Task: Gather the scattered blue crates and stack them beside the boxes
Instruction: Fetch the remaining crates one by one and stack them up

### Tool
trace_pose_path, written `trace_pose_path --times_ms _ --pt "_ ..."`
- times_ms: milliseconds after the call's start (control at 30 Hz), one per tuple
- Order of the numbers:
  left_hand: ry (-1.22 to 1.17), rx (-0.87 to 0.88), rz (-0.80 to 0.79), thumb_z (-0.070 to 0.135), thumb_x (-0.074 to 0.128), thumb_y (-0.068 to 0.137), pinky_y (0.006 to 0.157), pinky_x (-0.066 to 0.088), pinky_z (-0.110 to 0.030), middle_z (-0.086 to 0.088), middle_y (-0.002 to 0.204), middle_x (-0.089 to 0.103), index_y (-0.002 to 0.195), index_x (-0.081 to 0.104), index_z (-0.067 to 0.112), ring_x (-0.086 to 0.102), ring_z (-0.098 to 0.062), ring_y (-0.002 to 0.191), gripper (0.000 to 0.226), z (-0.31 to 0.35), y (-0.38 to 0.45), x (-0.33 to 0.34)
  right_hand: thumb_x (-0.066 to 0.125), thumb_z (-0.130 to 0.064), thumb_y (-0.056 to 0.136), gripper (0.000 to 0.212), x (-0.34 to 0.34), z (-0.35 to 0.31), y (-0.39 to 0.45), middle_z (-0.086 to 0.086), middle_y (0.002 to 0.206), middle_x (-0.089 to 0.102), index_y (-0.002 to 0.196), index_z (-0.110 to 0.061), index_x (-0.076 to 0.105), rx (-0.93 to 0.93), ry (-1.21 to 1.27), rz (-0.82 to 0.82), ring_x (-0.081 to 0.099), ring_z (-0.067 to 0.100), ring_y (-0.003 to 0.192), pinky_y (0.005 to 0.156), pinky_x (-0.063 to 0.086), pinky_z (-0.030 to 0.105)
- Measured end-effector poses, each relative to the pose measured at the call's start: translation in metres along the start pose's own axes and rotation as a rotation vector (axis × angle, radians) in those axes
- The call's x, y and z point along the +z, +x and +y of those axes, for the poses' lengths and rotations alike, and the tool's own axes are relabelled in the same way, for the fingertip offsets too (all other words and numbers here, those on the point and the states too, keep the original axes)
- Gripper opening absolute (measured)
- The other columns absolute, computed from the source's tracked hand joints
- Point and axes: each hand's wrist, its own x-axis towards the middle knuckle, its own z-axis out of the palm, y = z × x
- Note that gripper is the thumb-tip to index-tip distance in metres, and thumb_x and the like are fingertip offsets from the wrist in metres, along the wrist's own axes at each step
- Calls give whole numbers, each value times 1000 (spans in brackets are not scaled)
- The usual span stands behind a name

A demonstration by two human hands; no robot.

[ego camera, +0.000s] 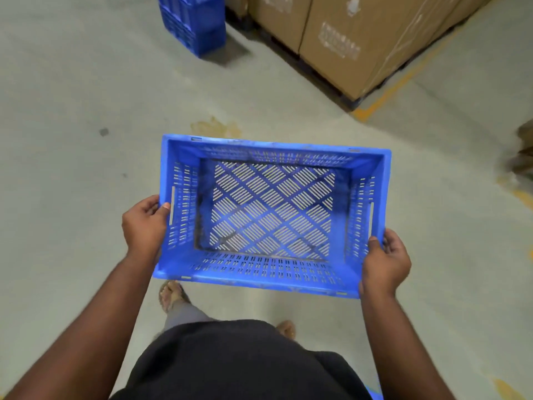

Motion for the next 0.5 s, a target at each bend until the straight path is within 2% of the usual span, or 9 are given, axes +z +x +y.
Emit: trace_pose_path --times_ms 67,167,333,500 --pt "-20 -32 28 23 76 79 96 57 -50 -5 104 77 117 71 13 74 -22 98 39 -2 32 -43 66 -17 82 24 47 -6 -28 6 106 77 95 -36 73 4 -18 -41 73 21 93 95 58 46" --pt "-43 -54 78 20 75 83 97 56 -48 -6 106 76 119 70 12 74 -21 99 38 0 84 -107 67 -14 83 35 121 -20 -76 7 109 76 117 -20 72 10 -7 -73 73 24 97 96 58 46" --pt "-28 -59 161 18 73 85 95 58 -46 2 102 78 113 73 18 75 -16 96 28 24 151 -206 65 0 89 34 230 -57 -152 4 104 71 122 -6 69 -3 -18 -148 63 -10 69 77 54 15" --pt "-41 -46 222 15 71 87 96 57 -46 -1 103 78 115 73 13 74 -18 97 28 52 222 -277 66 -1 88 32 328 -84 -199 -1 98 70 118 -11 71 -24 -15 -225 62 -10 68 80 54 22"
